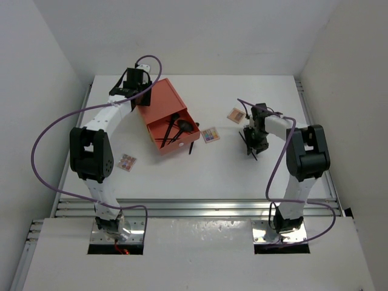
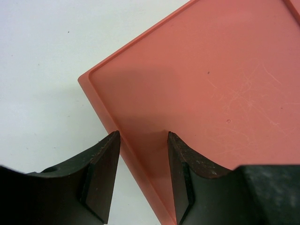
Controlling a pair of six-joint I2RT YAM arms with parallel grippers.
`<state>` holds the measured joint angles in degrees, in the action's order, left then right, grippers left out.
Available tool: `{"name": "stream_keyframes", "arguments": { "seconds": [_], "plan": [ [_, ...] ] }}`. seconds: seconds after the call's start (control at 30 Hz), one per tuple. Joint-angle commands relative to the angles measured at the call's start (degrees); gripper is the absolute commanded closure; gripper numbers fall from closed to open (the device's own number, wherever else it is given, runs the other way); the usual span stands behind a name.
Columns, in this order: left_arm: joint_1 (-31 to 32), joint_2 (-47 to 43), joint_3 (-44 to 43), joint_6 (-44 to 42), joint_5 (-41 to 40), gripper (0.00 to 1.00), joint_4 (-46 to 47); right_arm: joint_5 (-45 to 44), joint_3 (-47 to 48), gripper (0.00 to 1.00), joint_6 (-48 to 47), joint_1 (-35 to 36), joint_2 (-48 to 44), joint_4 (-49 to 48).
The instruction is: Organize the makeup
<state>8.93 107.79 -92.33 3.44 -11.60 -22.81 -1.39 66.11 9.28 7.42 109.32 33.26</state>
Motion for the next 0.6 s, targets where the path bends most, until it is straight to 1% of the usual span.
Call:
{"name": "stream_keyframes", "arguments": {
  "seconds": [0.0,0.17,0.23,0.33,0.37,0.4,0.43,0.53,0.57],
  "plan": [
    [-0.6,-2.1,0.5,-0.7,-1.5,0.50,-1.1,0.9,3.2,0.59,0.3,-0.3,2.2,-0.3],
    [-0.6,-2.1,0.5,-0.7,-1.5,0.50,-1.1,1.0,9.2,0.63,-0.2,1.1,6.2,1.6],
    [-0.6,-2.1,0.5,-0.7,-1.5,0.50,-1.1,0.2,12.1,0.68,-0.7,1.9,8.4,3.7],
    [-0.6,-2.1,0.5,-0.7,-1.5,0.50,-1.1,-1.5,13.7,0.72,-2.5,4.1,10.1,6.1],
    [-0.6,-2.1,0.5,-0.7,-1.5,0.50,-1.1,-2.8,13.8,0.78,-3.2,5.3,10.1,6.6],
    [-0.6,-2.1,0.5,-0.7,-1.5,0.50,-1.1,-3.2,13.6,0.82,-3.2,5.6,10.3,6.4],
    [-0.6,-2.1,0.5,-0.7,-1.5,0.50,-1.1,-3.6,13.4,0.90,-3.2,5.8,10.6,6.1],
    [-0.6,-2.1,0.5,-0.7,-1.5,0.50,-1.1,-3.0,13.2,0.99,-2.9,5.9,10.7,7.4],
    [-0.6,-2.1,0.5,-0.7,-1.5,0.50,-1.1,-2.0,12.4,1.00,-3.1,6.0,10.0,7.3]
  ]
}}
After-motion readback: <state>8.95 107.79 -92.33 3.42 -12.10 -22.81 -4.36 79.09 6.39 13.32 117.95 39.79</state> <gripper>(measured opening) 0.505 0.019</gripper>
